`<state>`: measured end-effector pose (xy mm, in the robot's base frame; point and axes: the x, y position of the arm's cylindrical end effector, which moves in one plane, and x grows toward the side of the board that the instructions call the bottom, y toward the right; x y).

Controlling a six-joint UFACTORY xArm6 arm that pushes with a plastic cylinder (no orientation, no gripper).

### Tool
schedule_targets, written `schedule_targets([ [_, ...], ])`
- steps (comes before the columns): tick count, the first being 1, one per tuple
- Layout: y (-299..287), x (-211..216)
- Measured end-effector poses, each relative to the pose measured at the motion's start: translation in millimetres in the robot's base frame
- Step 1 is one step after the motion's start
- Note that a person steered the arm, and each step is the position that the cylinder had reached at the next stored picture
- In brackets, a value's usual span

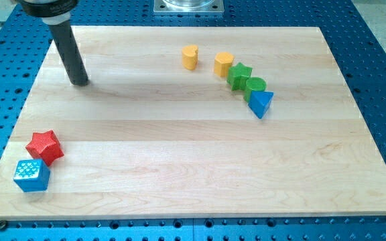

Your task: Place the heart above the red circle

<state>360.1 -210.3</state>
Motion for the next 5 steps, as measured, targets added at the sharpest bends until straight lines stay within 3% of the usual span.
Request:
schedule_targets([
  [1,23.1,-1.4],
  [5,24.2,-10.1],
])
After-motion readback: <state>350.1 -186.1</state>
